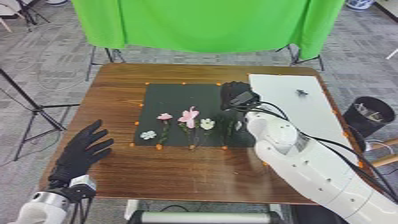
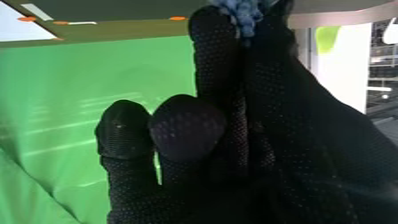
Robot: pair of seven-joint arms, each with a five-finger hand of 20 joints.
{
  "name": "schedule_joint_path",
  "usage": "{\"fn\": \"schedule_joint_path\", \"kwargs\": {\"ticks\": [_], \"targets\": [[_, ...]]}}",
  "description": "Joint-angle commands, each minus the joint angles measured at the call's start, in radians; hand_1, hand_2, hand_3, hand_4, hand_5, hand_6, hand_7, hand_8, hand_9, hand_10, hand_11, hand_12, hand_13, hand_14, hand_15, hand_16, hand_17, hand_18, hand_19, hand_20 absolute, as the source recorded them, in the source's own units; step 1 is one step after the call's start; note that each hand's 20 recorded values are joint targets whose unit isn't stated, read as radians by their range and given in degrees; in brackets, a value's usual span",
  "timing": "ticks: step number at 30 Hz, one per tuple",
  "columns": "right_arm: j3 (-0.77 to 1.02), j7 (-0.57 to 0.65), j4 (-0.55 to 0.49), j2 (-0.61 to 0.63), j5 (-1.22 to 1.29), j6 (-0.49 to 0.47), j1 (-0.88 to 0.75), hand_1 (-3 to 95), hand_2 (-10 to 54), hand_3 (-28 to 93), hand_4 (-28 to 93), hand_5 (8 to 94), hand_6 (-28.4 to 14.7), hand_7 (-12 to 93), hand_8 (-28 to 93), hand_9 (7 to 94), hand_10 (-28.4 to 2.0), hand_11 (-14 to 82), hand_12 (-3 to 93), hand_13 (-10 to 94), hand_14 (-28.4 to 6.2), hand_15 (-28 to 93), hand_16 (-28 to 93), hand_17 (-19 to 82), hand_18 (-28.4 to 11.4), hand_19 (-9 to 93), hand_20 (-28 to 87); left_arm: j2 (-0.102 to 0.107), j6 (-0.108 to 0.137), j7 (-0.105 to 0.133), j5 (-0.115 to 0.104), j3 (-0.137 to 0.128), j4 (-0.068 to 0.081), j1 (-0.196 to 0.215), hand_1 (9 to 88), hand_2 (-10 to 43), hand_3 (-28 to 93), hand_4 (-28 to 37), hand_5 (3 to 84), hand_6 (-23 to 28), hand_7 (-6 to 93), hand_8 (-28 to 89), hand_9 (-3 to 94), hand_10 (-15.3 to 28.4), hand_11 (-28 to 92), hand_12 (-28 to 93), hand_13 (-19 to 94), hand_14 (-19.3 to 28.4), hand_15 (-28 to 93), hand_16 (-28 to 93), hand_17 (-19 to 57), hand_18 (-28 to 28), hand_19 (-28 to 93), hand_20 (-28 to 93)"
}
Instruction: Arrange flowers
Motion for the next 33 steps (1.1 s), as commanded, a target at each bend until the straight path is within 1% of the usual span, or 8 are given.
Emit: {"fn": "schedule_joint_path", "kwargs": {"ticks": [1,2,14,19,21,24,25,33], "targets": [[-0.008,0.013,0.007,0.007,-0.017,0.034,0.010,47.4,-9.5,77,-28,65.7,4.5,43,-3,87.3,-3.3,8.8,39.4,76,-2.6,74,28,39,-19.2,93,52,-0.006,-0.006,-0.019,0.005,0.007,0.010,0.010,26.2,-1.4,70,-24.3,23.2,2.2,22.2,-11,22.4,11.7,19,16,21,16.4,31,1,-9.3,22.4,44,9],[-0.009,0.015,0.004,0.008,-0.019,0.031,0.011,47.1,-9.5,77,-28,65.4,4.4,43,-3,86.9,-3.3,9.1,39.9,76,-2.6,75,28,38,-19.2,93,52,-0.003,-0.005,-0.013,0.003,0.008,0.010,0.013,26.2,-1.4,70,-24.3,23.2,2.2,22.2,-11,22.4,11.7,19,16,21,16.4,31,1,-9.3,22.4,44,9],[-0.008,0.017,0.003,0.010,-0.023,0.025,0.008,44.9,-9.5,76,-28,60.4,3.7,49,0,81.8,-4.1,15.7,46.0,75,-2.3,76,28,38,-18.9,93,52,-0.007,-0.006,-0.017,0.005,0.009,0.011,0.011,26.2,-1.3,70,-24.2,23.2,2.2,22.1,-11,22.4,11.7,19,16,21,16.5,31,1,-9.4,22.4,44,9],[0.006,0.013,0.000,0.008,-0.019,-0.006,-0.001,38.7,-9.5,77,-28,56.4,2.9,46,-1,71.1,-6.7,33.9,34.4,72,-3.0,77,28,37,-18.8,93,52,-0.008,-0.007,-0.018,0.005,0.008,0.012,0.010,26.2,-1.3,70,-24.3,23.2,2.2,22.1,-11,22.4,11.8,19,16,21,16.4,31,1,-9.3,22.4,44,9],[0.010,0.009,0.001,0.007,-0.019,-0.006,-0.003,35.2,-9.5,81,-28,55.5,2.7,45,-13,66.7,-8.2,40.2,27.4,70,-3.4,78,27,36,-18.7,93,52,-0.007,-0.004,-0.016,0.004,0.007,0.010,0.014,26.1,-1.4,70,-24.1,23.2,2.2,22.2,-11,22.4,11.7,19,16,21,16.4,31,1,-9.3,22.4,44,9],[0.013,0.011,-0.005,0.011,-0.020,-0.006,-0.002,34.0,-9.5,82,-28,55.3,2.6,45,-18,65.2,-8.4,40.5,25.8,70,-3.6,78,27,36,-18.7,93,52,-0.004,-0.004,-0.013,0.003,0.010,0.011,0.011,26.1,-1.4,70,-24.2,23.2,2.2,22.1,-11,22.4,11.7,19,16,21,16.5,31,1,-9.3,22.4,44,9],[0.024,0.011,-0.008,0.008,-0.019,-0.012,-0.009,33.3,-9.5,82,-28,54.7,2.3,44,-19,65.0,-8.4,38.9,24.8,69,-4.0,78,27,36,-18.8,93,52,-0.008,-0.006,-0.019,0.005,0.007,0.009,0.012,26.2,-1.3,70,-24.2,23.2,2.2,22.1,-11,22.4,11.7,19,16,21,16.4,31,1,-9.3,22.4,44,9],[0.069,0.057,-0.030,0.043,-0.040,0.022,-0.001,27.6,-9.5,84,-28,52.0,0.9,39,-18,62.3,-9.0,31.1,21.8,67,-5.5,78,26,34,-19.2,93,51,-0.005,-0.001,-0.014,0.003,0.006,0.008,0.015,26.2,-1.3,70,-24.0,23.2,2.2,22.2,-11,22.4,11.7,19,16,21,16.5,31,1,-9.3,22.4,44,9]]}}
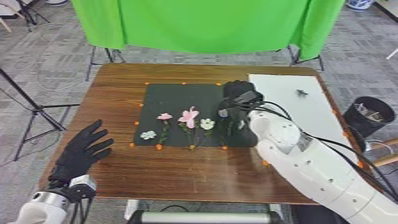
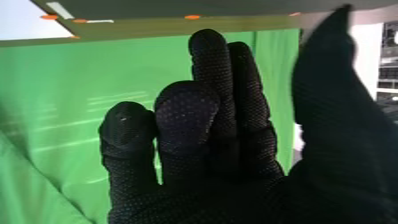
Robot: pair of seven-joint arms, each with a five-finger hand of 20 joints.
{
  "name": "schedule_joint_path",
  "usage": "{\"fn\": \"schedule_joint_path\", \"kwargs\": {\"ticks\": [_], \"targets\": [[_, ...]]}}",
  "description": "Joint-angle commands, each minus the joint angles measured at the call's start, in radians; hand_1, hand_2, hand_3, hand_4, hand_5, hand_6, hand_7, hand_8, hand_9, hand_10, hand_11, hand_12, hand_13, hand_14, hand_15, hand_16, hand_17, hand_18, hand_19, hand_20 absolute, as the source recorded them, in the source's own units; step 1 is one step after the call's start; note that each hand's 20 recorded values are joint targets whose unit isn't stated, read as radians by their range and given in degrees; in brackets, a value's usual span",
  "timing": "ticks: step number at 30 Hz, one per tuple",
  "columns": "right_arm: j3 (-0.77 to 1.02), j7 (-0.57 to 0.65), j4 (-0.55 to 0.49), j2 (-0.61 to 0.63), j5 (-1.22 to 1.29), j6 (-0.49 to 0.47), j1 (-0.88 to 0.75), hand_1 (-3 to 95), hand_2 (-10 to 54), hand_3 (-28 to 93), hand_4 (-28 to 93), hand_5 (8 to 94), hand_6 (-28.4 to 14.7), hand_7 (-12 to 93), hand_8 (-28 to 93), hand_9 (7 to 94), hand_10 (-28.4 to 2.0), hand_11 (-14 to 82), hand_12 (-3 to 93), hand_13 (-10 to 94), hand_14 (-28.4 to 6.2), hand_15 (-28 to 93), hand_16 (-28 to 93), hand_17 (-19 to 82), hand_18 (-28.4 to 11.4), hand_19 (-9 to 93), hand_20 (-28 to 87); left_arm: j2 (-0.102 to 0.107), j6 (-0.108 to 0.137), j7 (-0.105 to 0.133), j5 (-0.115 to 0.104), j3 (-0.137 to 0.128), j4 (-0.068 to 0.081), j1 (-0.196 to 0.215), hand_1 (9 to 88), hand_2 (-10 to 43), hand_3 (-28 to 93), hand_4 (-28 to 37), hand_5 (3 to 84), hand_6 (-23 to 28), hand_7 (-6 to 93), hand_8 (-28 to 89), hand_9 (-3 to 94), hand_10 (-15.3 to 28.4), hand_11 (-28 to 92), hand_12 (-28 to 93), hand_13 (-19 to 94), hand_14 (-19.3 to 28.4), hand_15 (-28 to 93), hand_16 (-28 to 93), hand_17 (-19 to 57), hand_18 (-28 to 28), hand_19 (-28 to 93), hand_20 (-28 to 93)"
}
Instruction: Arrange flowers
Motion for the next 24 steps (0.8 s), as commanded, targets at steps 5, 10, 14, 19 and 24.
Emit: {"fn": "schedule_joint_path", "kwargs": {"ticks": [5,10,14,19,24], "targets": [[0.014,0.107,0.019,0.104,-0.009,0.080,0.063,26.2,-9.5,86,-28,44.2,-1.3,37,-17,50.7,-11.8,29.6,22.0,58,-8.0,78,24,31,-19.7,92,50,-0.004,-0.001,-0.010,0.001,0.005,0.008,0.019,26.3,-1.3,70,-24.1,23.2,2.2,22.2,-11,22.4,11.7,19,16,21,16.5,31,1,-9.3,22.4,44,9],[-0.004,0.156,0.059,0.154,-0.005,0.083,0.089,26.7,-9.5,88,-28,36.4,-3.2,35,-16,43.1,-13.4,28.2,21.2,54,-9.0,79,22,30,-19.9,90,49,-0.001,0.003,-0.006,-0.001,0.002,0.006,0.026,26.3,-1.4,70,-24.1,23.2,2.2,22.2,-11,22.4,11.7,19,16,21,16.5,31,1,-9.3,22.4,44,9],[0.020,0.191,0.078,0.165,0.022,-0.018,0.089,25.7,-9.5,90,-27,26.1,-5.7,28,-13,31.7,-15.9,21.3,20.7,45,-10.6,78,17,25,-20.4,87,49,-0.001,0.004,-0.006,-0.001,0.003,0.005,0.028,26.2,-1.3,70,-24.1,23.2,2.2,22.2,-11,22.4,11.8,19,16,21,16.5,31,1,-9.3,22.4,44,9],[0.021,0.238,0.106,0.186,0.051,-0.091,0.095,25.7,-9.5,90,-25,18.7,-8.0,20,-8,23.7,-17.8,11.3,21.2,38,-11.1,72,13,21,-20.5,79,47,0.000,0.002,-0.007,-0.001,0.003,0.007,0.025,26.2,-1.3,70,-24.1,23.2,2.2,22.2,-11,22.4,11.7,19,16,21,16.5,31,1,-9.3,22.4,44,9],[0.029,0.266,0.148,0.189,0.089,-0.150,0.108,25.4,-9.5,90,-25,14.9,-9.4,13,-5,21.3,-20.5,2.9,19.1,36,-11.0,68,11,20,-20.5,77,46,-0.001,0.002,-0.008,-0.002,0.000,0.006,0.029,26.2,-1.3,70,-24.0,23.1,2.2,22.2,-11,22.4,11.8,19,16,21,16.5,31,0,-9.4,22.4,44,9]]}}
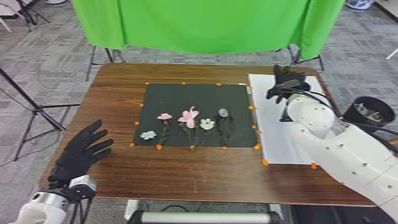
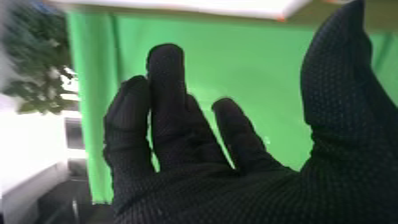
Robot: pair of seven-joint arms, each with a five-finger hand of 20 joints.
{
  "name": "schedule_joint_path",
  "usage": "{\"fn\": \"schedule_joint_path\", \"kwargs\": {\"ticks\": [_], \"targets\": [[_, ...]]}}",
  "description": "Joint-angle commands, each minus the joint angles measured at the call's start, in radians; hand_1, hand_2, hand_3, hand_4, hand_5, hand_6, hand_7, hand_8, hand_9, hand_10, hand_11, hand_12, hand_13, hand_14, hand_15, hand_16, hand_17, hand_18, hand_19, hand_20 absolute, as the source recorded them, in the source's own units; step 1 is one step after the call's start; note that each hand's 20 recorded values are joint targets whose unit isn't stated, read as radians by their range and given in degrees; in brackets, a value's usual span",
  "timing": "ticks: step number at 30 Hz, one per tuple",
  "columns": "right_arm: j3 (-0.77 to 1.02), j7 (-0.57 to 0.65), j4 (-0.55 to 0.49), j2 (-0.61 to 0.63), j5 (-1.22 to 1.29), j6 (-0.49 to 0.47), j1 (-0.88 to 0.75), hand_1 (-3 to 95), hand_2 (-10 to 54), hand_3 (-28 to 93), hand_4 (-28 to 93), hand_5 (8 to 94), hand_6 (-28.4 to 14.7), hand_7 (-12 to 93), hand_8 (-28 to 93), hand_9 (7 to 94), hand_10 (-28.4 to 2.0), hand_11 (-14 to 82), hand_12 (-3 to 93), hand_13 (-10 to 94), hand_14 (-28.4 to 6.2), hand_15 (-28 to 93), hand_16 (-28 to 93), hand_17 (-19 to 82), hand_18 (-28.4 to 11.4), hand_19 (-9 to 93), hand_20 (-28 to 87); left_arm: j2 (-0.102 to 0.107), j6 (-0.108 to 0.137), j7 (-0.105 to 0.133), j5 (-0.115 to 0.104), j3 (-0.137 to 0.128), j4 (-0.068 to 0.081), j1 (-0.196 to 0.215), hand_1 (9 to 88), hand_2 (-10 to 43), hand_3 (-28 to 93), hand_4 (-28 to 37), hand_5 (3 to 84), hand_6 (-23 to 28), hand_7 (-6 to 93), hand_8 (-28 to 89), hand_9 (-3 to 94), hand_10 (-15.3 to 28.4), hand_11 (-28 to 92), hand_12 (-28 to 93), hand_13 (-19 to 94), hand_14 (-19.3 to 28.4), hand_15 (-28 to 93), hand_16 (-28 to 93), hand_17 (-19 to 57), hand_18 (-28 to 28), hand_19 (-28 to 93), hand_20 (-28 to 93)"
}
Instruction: Arrange flowers
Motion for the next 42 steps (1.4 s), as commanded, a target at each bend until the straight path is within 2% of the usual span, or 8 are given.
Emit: {"fn": "schedule_joint_path", "kwargs": {"ticks": [1,17,24,30,33,34,39,42], "targets": [[0.000,0.045,0.073,0.026,0.050,-0.040,0.030,25.3,-9.5,90,-25,14.2,-9.4,12,-5,20.9,-20.9,1.8,18.4,36,-11.0,68,11,19,-20.6,77,46,-0.004,0.002,-0.013,0.000,0.000,0.007,0.024,26.2,-1.1,70,-24.0,23.2,2.2,22.2,-11,22.4,11.8,19,16,21,16.5,31,1,-9.3,22.4,44,9],[-0.117,0.076,0.249,0.028,0.147,-0.059,0.169,28.6,-9.5,92,-22,13.4,-7.9,11,-5,21.1,-19.9,2.0,14.6,42,-10.6,78,14,21,-20.7,78,45,-0.002,0.007,-0.003,-0.004,0.003,0.008,0.025,26.2,-0.8,70,-23.8,23.2,2.2,22.1,-11,22.4,11.7,19,16,21,16.4,31,1,-9.3,22.4,44,9],[-0.117,0.039,0.287,0.016,0.158,-0.055,0.173,29.8,-9.5,92,-23,23.1,-4.9,20,-11,35.3,-16.1,9.3,11.8,53,-9.0,80,16,24,-21.3,83,46,-0.003,0.006,-0.003,-0.004,0.006,0.009,0.021,26.1,-0.9,70,-23.8,23.1,2.1,22.3,-12,22.4,11.7,19,16,21,16.4,31,1,-9.3,22.4,44,9],[-0.153,0.015,0.306,0.014,0.127,0.037,0.175,33.5,-9.5,89,-28,39.8,-0.6,28,-16,52.8,-8.0,15.3,11.6,62,-6.5,78,19,29,-21.3,86,46,-0.004,0.005,-0.005,-0.004,0.006,0.009,0.019,26.2,-0.9,70,-23.8,23.1,2.1,22.3,-11,22.4,11.7,19,16,21,16.4,31,1,-9.3,22.4,44,9],[-0.167,-0.002,0.309,0.015,0.120,0.070,0.175,35.3,-9.5,88,-28,47.8,1.2,29,-17,60.5,-6.9,16.2,12.0,66,-5.8,78,20,31,-20.9,87,46,-0.005,0.005,-0.006,-0.004,0.006,0.008,0.021,26.2,-0.8,70,-23.9,23.2,2.2,22.3,-11,22.4,11.7,19,16,21,16.4,31,1,-9.3,22.4,44,9],[-0.171,-0.003,0.312,0.015,0.104,0.090,0.174,37.4,-9.5,88,-28,55.6,3.4,30,-18,68.5,-6.0,16.4,12.8,67,-5.2,77,21,31,-20.6,87,46,-0.004,0.005,-0.005,-0.005,0.007,0.009,0.021,26.2,-0.8,70,-23.9,23.2,2.2,22.3,-12,22.4,11.7,19,16,21,16.4,31,1,-9.3,22.4,44,9],[-0.186,-0.009,0.305,0.018,0.069,0.147,0.167,49.2,-9.5,80,-28,72.6,5.6,37,-5,88.9,-2.6,5.9,28.2,75,-3.6,74,23,36,-20.2,90,45,-0.004,0.005,-0.002,-0.005,0.007,0.009,0.021,26.1,-0.8,70,-23.9,23.2,2.1,22.3,-12,22.7,11.8,19,16,21,16.4,31,1,-9.3,22.4,44,9],[-0.173,-0.025,0.288,0.021,0.065,0.154,0.154,50.1,-9.5,81,-28,77.0,5.9,36,-4,92.6,-2.3,6.0,29.9,79,-3.2,74,24,38,-20.3,92,45,-0.004,0.007,0.002,-0.006,0.004,0.008,0.024,26.1,-0.8,70,-23.9,23.1,2.0,22.4,-12,22.8,11.8,19,16,21,16.4,31,1,-9.3,22.4,44,9]]}}
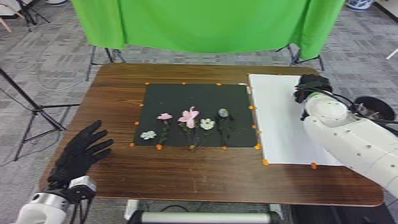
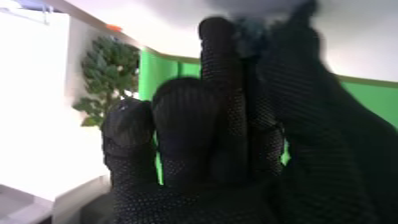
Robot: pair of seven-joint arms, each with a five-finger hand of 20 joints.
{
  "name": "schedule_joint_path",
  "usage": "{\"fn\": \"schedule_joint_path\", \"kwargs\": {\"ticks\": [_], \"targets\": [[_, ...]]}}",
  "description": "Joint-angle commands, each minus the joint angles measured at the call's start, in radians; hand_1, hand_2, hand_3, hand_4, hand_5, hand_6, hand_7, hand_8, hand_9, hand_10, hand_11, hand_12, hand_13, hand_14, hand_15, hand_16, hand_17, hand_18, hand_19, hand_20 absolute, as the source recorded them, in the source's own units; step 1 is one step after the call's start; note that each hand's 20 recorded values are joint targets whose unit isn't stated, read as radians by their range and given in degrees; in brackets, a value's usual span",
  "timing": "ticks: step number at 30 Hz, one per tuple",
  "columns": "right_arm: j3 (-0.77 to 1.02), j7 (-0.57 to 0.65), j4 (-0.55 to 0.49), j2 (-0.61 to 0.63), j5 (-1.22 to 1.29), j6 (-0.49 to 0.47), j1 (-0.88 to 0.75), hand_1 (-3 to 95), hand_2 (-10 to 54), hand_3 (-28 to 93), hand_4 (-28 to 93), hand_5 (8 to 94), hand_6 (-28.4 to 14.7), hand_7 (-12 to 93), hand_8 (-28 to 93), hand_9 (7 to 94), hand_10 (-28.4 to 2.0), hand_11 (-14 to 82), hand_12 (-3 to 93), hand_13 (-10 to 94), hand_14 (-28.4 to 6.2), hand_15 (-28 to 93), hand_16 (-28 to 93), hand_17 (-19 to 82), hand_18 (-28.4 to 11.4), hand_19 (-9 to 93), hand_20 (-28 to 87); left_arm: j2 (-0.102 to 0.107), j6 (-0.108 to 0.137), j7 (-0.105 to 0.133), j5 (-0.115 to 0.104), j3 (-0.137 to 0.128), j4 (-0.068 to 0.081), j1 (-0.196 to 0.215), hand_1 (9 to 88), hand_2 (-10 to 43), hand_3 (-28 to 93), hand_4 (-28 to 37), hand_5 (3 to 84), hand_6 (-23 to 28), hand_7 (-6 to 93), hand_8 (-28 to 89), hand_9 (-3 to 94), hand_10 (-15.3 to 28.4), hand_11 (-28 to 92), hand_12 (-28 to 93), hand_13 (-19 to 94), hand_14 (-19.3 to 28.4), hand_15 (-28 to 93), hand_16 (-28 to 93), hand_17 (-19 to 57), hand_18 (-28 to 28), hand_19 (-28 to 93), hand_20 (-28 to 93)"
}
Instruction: Arrange flowers
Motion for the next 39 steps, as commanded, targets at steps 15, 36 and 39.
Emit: {"fn": "schedule_joint_path", "kwargs": {"ticks": [15,36,39], "targets": [[0.341,-0.223,-0.491,-0.006,-0.171,0.038,-0.367,48.2,-9.5,84,-28,78.0,5.7,35,-3,93.5,-2.5,5.5,31.3,79,-2.9,75,25,38,-20.4,93,45,-0.013,0.004,-0.007,-0.002,0.008,0.004,0.018,26.1,-0.8,70,-24.0,23.2,2.1,22.3,-12,22.9,11.9,20,16,21,16.4,31,1,-9.3,22.4,44,9],[0.429,-0.327,-0.651,-0.064,-0.270,-0.066,-0.621,47.6,-9.5,84,-28,76.9,5.7,36,-3,93.5,-2.9,6.1,31.7,78,-2.9,76,25,38,-20.3,93,46,-0.022,-0.017,-0.036,0.010,0.007,0.014,0.001,26.1,-0.7,70,-24.0,23.2,2.1,22.4,-12,22.9,12.0,20,16,21,16.4,31,1,-9.3,22.4,44,9],[0.416,-0.331,-0.651,-0.068,-0.285,-0.039,-0.624,47.7,-9.5,84,-28,76.9,5.6,35,-3,93.5,-3.0,6.1,31.5,78,-2.9,76,25,38,-20.4,93,46,-0.022,-0.018,-0.039,0.011,0.008,0.015,0.000,26.0,-0.7,70,-24.0,23.2,2.1,22.4,-12,22.9,12.0,20,16,21,16.4,31,1,-9.3,22.4,44,9]]}}
